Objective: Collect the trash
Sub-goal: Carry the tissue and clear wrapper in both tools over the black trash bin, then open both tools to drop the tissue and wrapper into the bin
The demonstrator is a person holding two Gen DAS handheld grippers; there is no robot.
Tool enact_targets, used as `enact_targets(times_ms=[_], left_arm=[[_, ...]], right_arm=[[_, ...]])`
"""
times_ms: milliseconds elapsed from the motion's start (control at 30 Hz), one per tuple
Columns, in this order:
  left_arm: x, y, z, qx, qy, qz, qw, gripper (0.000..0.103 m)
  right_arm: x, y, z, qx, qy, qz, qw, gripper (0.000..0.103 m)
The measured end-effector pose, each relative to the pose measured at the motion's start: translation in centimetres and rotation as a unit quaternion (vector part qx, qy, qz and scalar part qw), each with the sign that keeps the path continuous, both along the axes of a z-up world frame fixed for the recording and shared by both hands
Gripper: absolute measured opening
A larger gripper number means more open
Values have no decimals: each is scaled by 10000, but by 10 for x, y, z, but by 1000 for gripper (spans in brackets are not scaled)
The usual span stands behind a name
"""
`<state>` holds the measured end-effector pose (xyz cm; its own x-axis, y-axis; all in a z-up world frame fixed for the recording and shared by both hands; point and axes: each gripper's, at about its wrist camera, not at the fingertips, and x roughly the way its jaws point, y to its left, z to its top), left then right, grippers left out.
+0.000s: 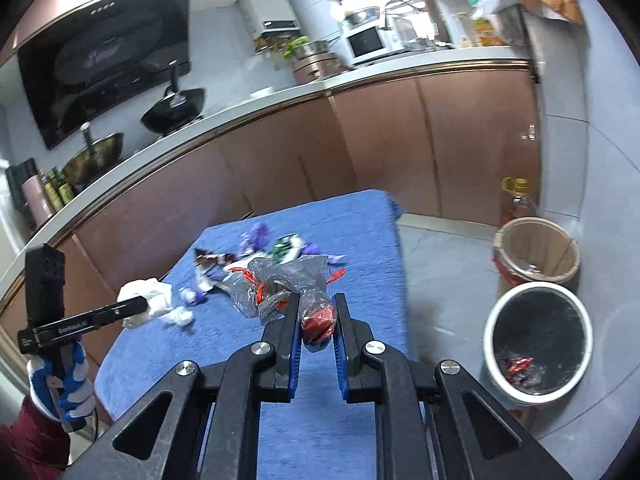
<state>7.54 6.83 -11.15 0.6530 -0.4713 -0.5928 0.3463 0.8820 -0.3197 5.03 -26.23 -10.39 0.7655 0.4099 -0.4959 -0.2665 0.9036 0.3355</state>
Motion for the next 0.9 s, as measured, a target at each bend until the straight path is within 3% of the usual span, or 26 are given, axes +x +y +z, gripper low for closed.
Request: enact_targets(times_ms=[300, 700, 900], left_arm=[[52, -114, -1, 471, 85, -1034, 9935, 12], [127, -318, -46, 1017, 477, -2428, 9636, 12], [157, -402, -76, 1220, 679, -2698, 9527, 13]], right_arm=[[11, -72, -27, -74, 204, -1167, 9929, 14], [48, -161, -83, -536, 733, -2599, 9614, 14], [69, -195, -121, -556, 1073, -2912, 9490, 14]])
